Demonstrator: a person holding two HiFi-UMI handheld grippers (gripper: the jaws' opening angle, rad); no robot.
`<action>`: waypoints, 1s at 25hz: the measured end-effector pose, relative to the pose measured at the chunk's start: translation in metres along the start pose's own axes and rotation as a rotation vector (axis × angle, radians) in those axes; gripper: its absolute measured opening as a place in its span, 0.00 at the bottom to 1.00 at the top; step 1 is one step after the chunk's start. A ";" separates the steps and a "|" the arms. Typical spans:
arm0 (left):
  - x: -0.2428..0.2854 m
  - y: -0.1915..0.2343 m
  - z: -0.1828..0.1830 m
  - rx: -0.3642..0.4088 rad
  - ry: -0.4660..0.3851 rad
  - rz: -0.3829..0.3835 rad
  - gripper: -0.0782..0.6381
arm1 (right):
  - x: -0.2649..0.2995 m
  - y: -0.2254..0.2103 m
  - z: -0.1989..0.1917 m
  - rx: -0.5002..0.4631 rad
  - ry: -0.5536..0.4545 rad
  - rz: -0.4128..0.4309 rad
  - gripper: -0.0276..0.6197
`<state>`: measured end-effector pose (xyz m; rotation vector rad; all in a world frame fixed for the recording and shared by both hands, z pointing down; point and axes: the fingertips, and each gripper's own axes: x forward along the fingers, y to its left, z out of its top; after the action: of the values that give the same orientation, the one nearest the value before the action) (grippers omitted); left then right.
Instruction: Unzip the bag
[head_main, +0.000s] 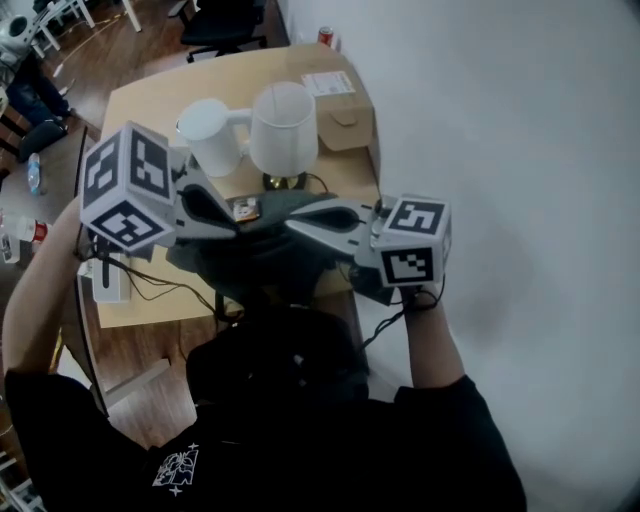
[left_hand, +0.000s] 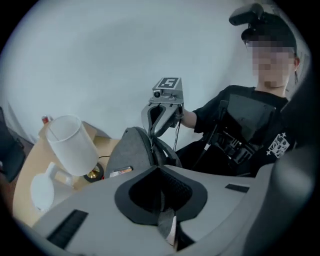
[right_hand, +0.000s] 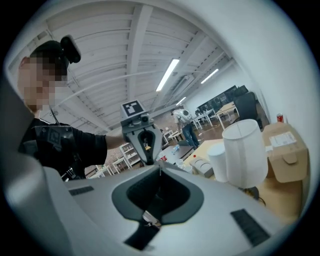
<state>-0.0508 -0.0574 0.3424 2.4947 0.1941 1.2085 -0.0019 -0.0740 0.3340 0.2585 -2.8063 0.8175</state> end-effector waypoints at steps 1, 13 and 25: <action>0.000 -0.002 -0.002 -0.034 -0.051 0.087 0.12 | 0.002 0.001 0.000 -0.017 0.020 -0.009 0.06; 0.000 0.003 -0.014 -0.220 -0.504 0.456 0.12 | 0.018 0.007 -0.011 -0.257 0.226 -0.127 0.08; -0.025 0.013 -0.012 -0.381 -0.799 0.464 0.12 | 0.014 -0.004 0.014 -0.105 0.005 -0.149 0.06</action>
<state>-0.0764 -0.0734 0.3359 2.5068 -0.7710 0.2451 -0.0164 -0.0866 0.3282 0.4414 -2.7740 0.6353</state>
